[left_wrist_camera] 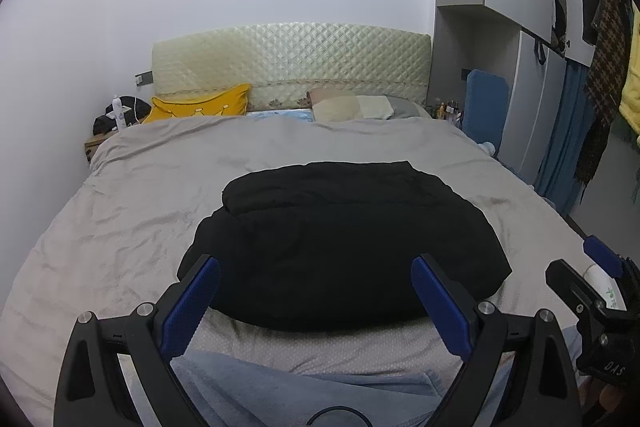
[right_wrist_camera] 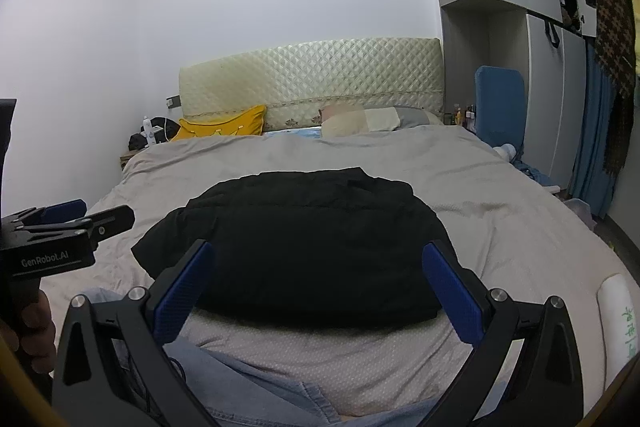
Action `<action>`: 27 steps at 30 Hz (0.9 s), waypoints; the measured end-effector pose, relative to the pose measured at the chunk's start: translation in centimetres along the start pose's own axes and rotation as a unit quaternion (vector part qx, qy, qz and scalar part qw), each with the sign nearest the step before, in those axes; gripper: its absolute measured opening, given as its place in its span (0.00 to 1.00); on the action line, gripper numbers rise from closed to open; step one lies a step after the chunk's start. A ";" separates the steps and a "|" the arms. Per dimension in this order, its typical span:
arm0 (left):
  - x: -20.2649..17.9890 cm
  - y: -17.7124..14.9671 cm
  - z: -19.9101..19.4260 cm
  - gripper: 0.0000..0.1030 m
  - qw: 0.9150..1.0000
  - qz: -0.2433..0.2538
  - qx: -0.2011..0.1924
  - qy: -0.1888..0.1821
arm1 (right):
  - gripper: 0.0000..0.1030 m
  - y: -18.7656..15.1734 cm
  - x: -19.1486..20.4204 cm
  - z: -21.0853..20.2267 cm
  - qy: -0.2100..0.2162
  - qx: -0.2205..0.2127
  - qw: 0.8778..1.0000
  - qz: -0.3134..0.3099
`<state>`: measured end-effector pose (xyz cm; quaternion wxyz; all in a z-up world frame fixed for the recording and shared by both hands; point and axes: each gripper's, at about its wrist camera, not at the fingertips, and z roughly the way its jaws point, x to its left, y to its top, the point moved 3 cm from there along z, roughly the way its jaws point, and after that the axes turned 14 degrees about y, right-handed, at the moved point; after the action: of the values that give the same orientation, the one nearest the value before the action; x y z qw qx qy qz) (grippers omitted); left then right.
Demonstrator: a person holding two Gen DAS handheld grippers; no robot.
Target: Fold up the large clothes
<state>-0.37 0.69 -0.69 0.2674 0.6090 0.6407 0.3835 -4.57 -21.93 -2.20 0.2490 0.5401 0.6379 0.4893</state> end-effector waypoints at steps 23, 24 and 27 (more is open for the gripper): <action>-0.1 -0.4 -0.3 0.94 1.000 -0.001 0.001 -0.005 | 1.00 -0.1 0.5 0.3 -0.006 0.005 1.000 0.001; -0.1 -0.4 -0.3 0.94 1.000 0.001 0.000 -0.004 | 1.00 -0.1 0.5 0.3 -0.006 0.005 1.000 0.001; 0.0 -0.4 -0.2 0.94 1.000 -0.002 0.000 0.000 | 1.00 0.0 0.5 0.3 -0.005 0.005 1.000 0.000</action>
<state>-0.77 0.64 -0.85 0.2684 0.6077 0.6417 0.3833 -4.50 -21.32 -2.23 0.2496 0.5435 0.6390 0.4838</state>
